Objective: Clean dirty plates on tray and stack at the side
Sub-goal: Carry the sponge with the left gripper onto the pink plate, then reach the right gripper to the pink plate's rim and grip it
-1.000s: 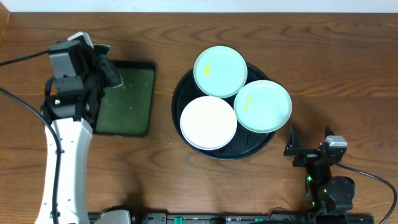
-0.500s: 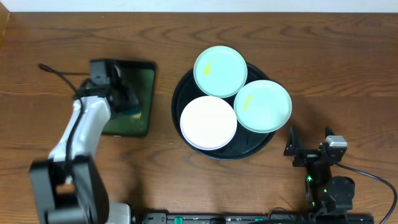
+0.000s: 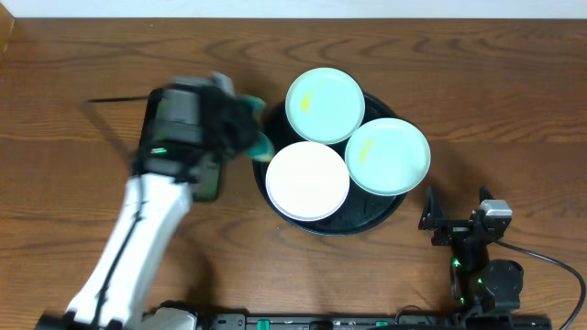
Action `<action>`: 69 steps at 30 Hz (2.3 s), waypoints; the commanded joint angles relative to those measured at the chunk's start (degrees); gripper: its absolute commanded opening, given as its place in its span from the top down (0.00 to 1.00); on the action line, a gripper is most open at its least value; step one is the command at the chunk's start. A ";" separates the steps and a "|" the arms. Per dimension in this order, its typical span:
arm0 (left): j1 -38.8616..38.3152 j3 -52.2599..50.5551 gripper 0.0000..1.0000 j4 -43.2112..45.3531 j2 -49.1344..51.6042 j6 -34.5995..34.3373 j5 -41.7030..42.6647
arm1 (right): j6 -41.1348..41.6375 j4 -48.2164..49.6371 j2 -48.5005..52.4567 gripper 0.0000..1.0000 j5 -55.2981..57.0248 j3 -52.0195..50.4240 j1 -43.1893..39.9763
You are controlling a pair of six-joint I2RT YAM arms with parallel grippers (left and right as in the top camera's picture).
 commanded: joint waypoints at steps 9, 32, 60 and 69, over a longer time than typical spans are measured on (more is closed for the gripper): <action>-17.40 -2.25 0.93 6.01 17.92 -14.29 -10.08 | -0.46 -0.09 -0.07 0.01 -0.22 -0.20 -0.46; -15.98 -2.23 0.93 7.06 17.62 -14.27 -11.80 | 4.66 44.48 0.07 0.01 -10.40 3.56 -0.46; -15.98 -2.23 0.93 7.50 17.62 -14.32 -12.63 | -1.92 -37.48 74.18 0.31 -30.08 80.50 3.17; -15.98 -2.23 0.93 7.48 17.62 -14.29 -12.66 | -6.97 -52.13 98.07 0.48 -26.77 88.04 8.33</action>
